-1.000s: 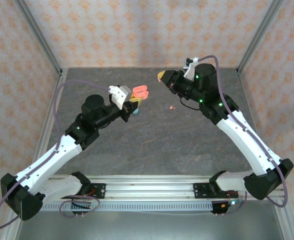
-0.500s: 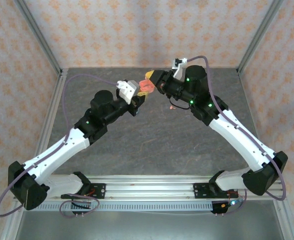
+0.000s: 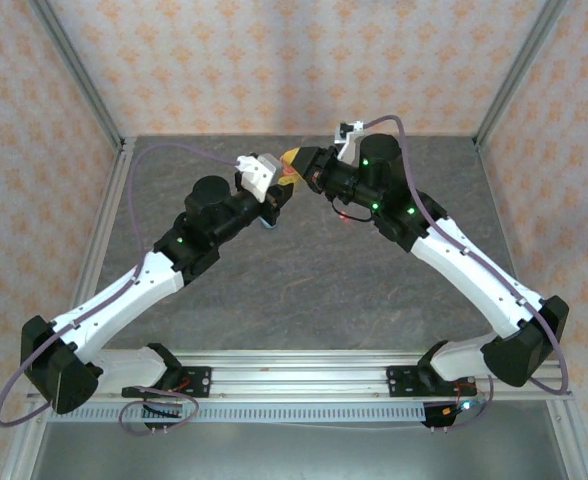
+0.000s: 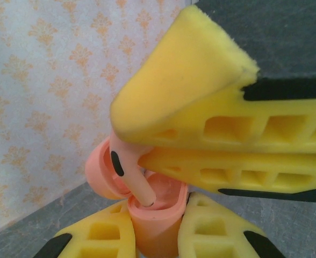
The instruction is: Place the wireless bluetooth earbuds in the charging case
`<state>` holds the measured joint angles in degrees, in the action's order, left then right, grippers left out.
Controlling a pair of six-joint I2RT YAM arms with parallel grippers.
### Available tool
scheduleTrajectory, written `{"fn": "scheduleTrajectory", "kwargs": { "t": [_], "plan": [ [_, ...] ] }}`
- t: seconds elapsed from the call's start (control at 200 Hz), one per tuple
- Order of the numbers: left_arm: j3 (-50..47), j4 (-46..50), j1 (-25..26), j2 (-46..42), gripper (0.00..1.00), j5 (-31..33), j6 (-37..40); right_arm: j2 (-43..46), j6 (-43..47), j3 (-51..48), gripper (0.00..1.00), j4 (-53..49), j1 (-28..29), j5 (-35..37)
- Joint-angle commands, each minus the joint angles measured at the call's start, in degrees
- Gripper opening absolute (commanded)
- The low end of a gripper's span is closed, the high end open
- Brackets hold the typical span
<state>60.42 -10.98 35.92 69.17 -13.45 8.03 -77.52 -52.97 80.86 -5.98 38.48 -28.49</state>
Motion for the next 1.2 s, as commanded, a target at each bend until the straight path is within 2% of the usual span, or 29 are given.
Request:
{"fn": "scheduleTrajectory", "kwargs": {
  "t": [0.0,0.921,1.196],
  "plan": [
    [2.3,-2.7,0.4,-0.1,0.0,1.7,0.6,0.1,-0.2,-0.4,0.13,1.0,0.2,0.3],
    [0.3,-3.3,0.8,-2.5,0.0,5.3,1.3,-2.5,-0.4,2.8,0.16,-9.9,0.9,2.3],
    [-0.2,-3.4,0.8,-3.2,0.0,5.6,1.1,-2.3,-0.2,2.9,0.22,-11.4,1.0,2.8]
  ]
}}
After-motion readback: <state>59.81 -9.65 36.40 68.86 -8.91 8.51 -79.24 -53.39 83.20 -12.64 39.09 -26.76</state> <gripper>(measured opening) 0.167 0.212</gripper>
